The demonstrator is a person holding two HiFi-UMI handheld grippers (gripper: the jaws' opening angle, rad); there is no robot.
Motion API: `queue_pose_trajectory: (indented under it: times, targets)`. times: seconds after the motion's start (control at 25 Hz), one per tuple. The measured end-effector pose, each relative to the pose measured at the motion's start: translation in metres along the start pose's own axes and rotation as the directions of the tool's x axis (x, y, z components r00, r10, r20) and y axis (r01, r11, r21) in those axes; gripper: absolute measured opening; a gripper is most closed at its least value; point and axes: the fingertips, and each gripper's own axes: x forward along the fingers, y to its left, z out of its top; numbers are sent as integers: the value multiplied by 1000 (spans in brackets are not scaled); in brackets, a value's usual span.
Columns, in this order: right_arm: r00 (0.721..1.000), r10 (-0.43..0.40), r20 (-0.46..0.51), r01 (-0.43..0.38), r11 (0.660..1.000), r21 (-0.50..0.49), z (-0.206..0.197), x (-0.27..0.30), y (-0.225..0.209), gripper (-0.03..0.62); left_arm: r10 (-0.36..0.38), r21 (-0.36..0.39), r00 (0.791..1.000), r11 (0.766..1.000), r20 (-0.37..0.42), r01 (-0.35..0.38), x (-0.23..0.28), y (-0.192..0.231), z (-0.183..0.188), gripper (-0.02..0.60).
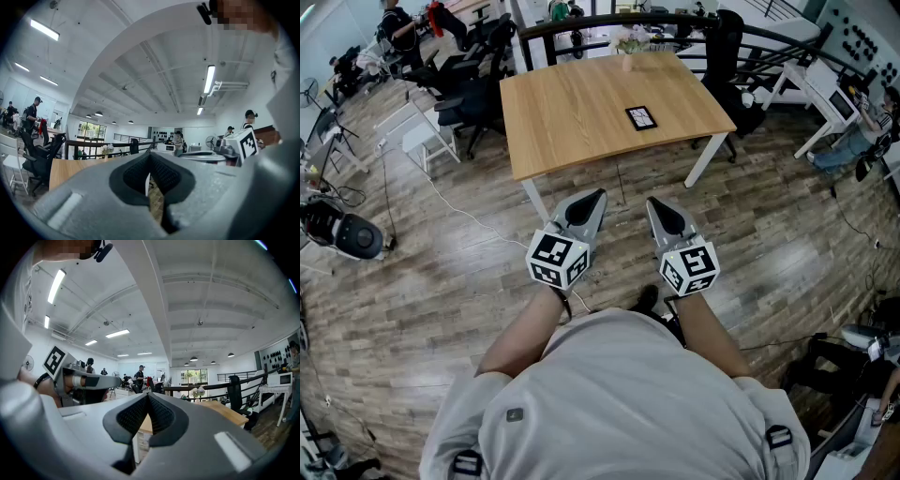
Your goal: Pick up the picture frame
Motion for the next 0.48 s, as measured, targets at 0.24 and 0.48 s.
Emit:
queue_pose_trajectory:
  times: [0.24,0.48]
  targets:
    - [1000,7,-3,-7,1000,3,-2,0,-12,9,2,-4,1000,1000,-6,-2,12,-2,-2,2]
    - [1000,15,-1,-15,1000,17,-4,1,-35,9,6,-9,1000,1000,-23,-7,36,-4,-8,0]
